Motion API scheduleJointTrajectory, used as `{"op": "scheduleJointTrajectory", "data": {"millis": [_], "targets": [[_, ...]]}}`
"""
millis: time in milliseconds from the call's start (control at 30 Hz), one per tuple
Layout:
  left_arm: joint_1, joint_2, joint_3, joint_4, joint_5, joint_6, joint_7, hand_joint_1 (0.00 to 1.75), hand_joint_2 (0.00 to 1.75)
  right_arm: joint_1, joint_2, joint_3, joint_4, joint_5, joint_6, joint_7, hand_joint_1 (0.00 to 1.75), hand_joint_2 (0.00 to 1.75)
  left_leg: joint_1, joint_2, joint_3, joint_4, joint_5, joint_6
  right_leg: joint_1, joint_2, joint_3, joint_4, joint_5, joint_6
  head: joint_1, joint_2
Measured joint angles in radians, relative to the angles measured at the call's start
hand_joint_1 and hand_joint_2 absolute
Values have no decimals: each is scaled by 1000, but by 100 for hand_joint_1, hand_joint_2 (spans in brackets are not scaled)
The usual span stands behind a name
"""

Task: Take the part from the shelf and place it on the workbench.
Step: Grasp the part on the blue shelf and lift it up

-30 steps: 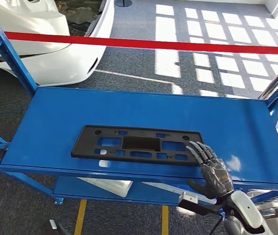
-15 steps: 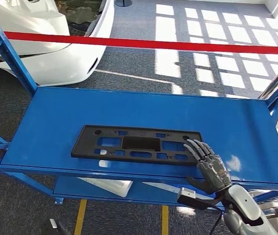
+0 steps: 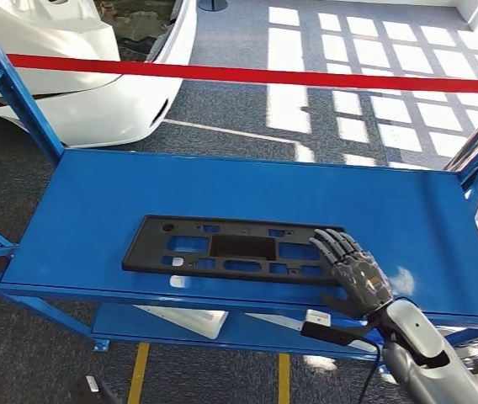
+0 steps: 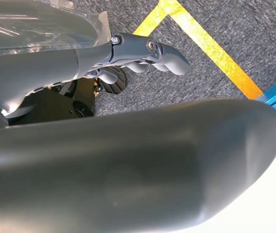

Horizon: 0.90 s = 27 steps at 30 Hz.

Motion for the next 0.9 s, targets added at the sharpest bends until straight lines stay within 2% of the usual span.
{"op": "scheduleJointTrajectory", "data": {"millis": [267, 900], "targets": [[-2, 0, -8, 0, 0, -1, 8, 0, 0, -33, 10, 27, 36, 29, -17, 31, 0, 175, 0, 0, 0, 0, 0, 0, 0, 0, 0, 0, 0, 0, 0, 0], [-3, -1, -23, 0, 0, -1, 12, 0, 0, -101, 109, 82, 104, 56, -90, 62, 0, 175, 0, 0, 0, 0, 0, 0, 0, 0, 0, 2, 0, 0, 0, 0]]}}
